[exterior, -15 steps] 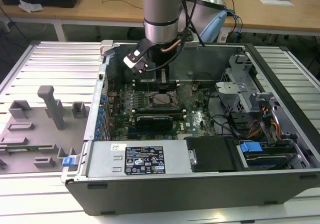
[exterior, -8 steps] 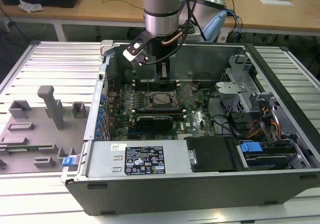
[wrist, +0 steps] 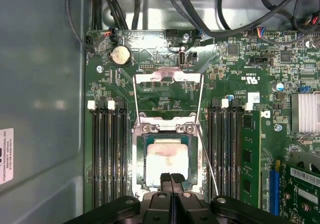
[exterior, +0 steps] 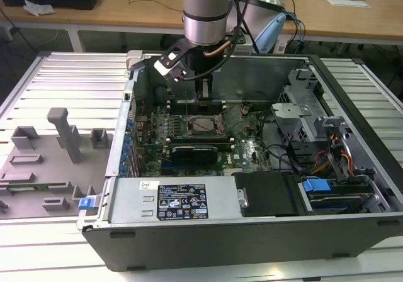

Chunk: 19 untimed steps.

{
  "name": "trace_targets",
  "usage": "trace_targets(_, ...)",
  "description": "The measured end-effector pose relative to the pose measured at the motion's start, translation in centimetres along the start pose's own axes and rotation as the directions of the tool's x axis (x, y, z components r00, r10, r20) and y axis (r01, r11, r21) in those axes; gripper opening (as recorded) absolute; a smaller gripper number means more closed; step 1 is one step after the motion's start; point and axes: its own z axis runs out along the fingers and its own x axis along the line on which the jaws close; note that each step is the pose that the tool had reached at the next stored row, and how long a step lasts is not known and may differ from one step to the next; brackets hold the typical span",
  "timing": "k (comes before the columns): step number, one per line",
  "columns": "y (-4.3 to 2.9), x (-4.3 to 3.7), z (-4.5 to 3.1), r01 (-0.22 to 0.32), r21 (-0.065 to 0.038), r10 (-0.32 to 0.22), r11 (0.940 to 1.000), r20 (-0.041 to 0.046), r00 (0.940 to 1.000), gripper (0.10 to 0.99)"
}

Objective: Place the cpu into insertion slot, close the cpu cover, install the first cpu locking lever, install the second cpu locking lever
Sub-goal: 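Place the cpu into insertion slot, then close the cpu cover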

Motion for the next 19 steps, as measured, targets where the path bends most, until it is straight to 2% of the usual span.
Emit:
trace_targets(4,0.93,-0.01,0.04,0.000,0.004,0.000,1.0000,0.0001,1.0000,0.106)
trace_targets(8,0.96,0.01,-0.25,-0.001,0.005,0.001,1.0000,0.0002,1.0000,0.106)
trace_targets(19,0.97,0.01,-0.25,-0.002,0.005,0.002,1.0000,0.0002,1.0000,0.106)
